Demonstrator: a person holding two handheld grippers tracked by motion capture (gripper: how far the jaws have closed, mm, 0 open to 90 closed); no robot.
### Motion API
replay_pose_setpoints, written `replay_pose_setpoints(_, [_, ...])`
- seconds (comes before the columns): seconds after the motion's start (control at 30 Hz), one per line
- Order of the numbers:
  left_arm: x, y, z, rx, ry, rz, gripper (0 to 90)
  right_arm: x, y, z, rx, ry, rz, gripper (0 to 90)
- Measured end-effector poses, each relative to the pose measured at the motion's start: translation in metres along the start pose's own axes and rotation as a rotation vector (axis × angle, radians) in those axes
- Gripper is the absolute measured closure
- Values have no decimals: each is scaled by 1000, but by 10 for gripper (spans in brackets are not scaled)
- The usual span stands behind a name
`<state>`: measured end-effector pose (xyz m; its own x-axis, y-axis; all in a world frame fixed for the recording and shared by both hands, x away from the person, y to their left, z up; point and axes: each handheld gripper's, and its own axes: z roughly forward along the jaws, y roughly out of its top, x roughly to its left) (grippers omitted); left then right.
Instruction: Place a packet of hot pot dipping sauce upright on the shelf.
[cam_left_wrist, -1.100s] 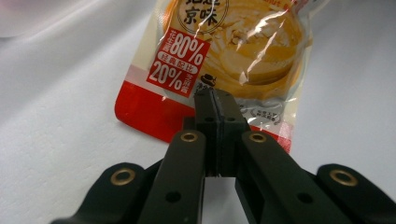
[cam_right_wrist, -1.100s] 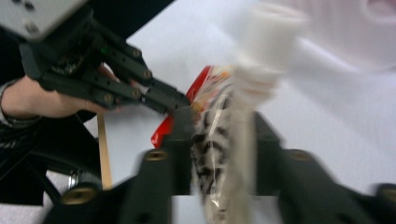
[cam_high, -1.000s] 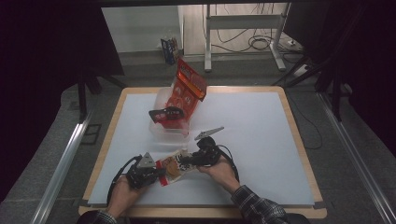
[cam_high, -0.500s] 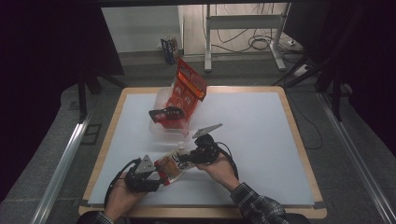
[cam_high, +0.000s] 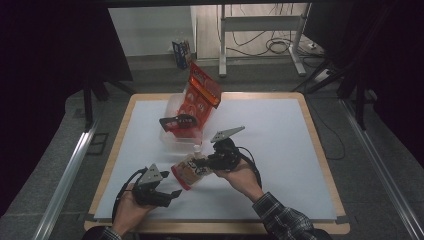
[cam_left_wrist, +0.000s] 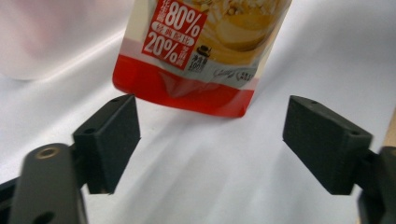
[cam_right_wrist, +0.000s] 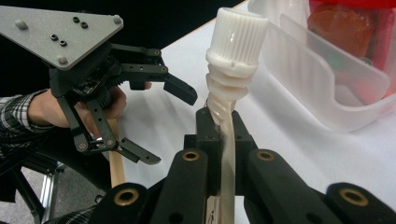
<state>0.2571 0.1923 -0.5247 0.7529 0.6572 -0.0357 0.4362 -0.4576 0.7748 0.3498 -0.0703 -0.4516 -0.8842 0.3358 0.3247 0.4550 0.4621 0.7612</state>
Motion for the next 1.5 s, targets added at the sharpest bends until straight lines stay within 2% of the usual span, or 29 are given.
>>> replay_pose_setpoints(0.13, [-1,0,0,-22,-10,14,129,-1,3,-7,-1,-13,-13,870])
replay_pose_setpoints(0.6, [-1,0,-1,-32,-11,29,57,-5,8,-31,-37,-44,-21,872])
replay_pose_setpoints(0.97, [-1,0,0,-26,-4,37,44,-7,10,-39,-34,-69,-31,874])
replay_pose_setpoints(1.5, [-2,-1,2,-5,3,56,41,-12,15,-55,-62,-101,-17,874])
